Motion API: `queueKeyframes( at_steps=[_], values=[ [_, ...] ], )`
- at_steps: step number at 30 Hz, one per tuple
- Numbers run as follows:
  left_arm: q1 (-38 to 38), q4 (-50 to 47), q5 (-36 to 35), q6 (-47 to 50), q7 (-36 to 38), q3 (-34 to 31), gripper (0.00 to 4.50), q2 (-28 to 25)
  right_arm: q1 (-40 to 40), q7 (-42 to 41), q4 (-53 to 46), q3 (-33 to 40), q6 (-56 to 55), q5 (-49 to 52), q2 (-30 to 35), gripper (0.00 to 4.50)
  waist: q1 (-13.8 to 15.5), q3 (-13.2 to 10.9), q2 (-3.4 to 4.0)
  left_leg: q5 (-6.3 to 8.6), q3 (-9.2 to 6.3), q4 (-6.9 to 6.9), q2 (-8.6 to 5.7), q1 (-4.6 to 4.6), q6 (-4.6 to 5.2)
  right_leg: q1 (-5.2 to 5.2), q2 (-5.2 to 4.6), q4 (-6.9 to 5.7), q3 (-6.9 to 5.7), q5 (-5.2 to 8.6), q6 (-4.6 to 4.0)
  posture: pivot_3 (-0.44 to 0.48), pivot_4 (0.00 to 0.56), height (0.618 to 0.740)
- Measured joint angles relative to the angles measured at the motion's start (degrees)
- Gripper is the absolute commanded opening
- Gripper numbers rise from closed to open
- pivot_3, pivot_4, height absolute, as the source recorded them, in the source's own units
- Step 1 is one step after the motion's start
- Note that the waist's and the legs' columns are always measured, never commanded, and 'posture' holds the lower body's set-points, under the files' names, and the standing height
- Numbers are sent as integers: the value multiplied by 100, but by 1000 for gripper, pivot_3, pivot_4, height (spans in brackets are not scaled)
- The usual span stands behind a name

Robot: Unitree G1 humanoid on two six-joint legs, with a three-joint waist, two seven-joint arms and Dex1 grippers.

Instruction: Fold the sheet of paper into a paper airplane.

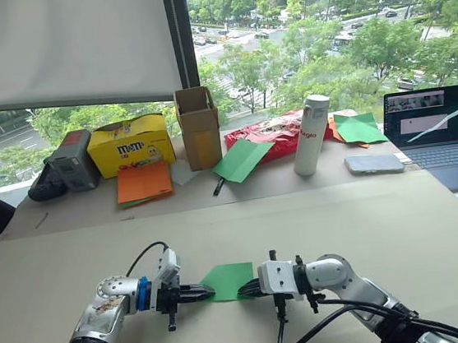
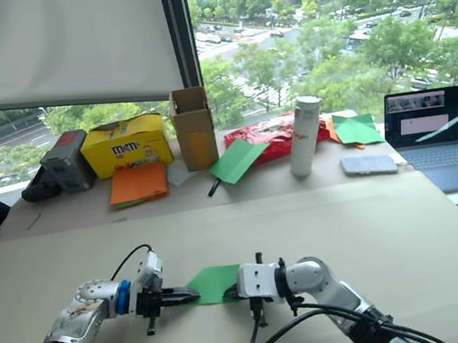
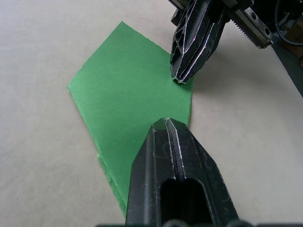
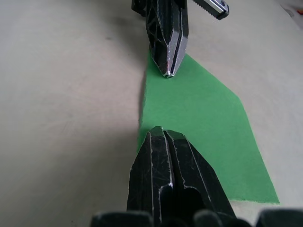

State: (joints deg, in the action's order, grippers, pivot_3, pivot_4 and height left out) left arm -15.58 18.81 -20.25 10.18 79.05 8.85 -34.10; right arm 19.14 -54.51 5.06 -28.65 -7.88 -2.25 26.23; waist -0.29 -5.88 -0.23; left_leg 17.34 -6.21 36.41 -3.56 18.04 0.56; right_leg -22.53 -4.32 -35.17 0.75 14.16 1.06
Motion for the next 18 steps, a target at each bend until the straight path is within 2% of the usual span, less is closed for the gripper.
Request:
queueKeyframes(
  at_steps=[3, 7, 8, 9, 11, 15, 18],
  values=[
    [97, 16, -8, -95, -4, -48, 24, 1, -101, 7, -159, 84, 339, 113, 1, 0, -9, 20, 17, 2, 0, 0, 0, -2, 4, 3, 0, 1, 2, 1, 1, 0, 150, 740],
    [228, -12, -30, -147, 3, -137, 24, 16, -497, -51, -843, 765, 1963, 1123, 118, 0, -7, 22, 23, 5, 0, 2, 2, 7, 9, 0, -5, 4, 7, 1, 2, 0, 150, 740],
    [241, -16, -30, -149, 13, -164, 0, 15, -498, -49, -975, 913, 2231, 1291, 173, 592, -14, 24, 27, 6, 0, 1, 3, 8, 9, -1, -6, 6, 8, 1, 2, 0, 150, 740],
    [255, -14, -30, -149, 16, -185, 0, 17, -493, -40, -1136, 1089, 2532, 1483, 229, 828, -28, 28, 34, 7, 0, 1, 4, 7, 12, -1, -5, 6, 8, 1, 2, 0, 150, 740],
    [277, -16, -34, -147, 20, -217, 0, 42, -431, -31, -1372, 1403, 3194, 1919, 282, 1586, -37, 32, 41, 8, 0, -1, 6, 7, 14, -1, -5, 8, 8, 1, 2, 0, 150, 740],
    [344, -43, -197, -69, 34, -368, 0, 215, -62, 294, -1407, 2066, 4841, 2796, 204, 2887, -34, 32, 43, 10, 0, 1, 7, 16, 16, -5, -9, 9, 12, 1, 2, 0, 150, 740],
    [348, -68, -198, -35, 46, -364, 0, 224, 219, 547, -1162, 2096, 5639, 3019, -33, 2887, -31, 33, 44, 12, 0, 0, 5, 18, 19, -8, -13, 10, 16, 1, 2, 0, 150, 740]
  ],
)
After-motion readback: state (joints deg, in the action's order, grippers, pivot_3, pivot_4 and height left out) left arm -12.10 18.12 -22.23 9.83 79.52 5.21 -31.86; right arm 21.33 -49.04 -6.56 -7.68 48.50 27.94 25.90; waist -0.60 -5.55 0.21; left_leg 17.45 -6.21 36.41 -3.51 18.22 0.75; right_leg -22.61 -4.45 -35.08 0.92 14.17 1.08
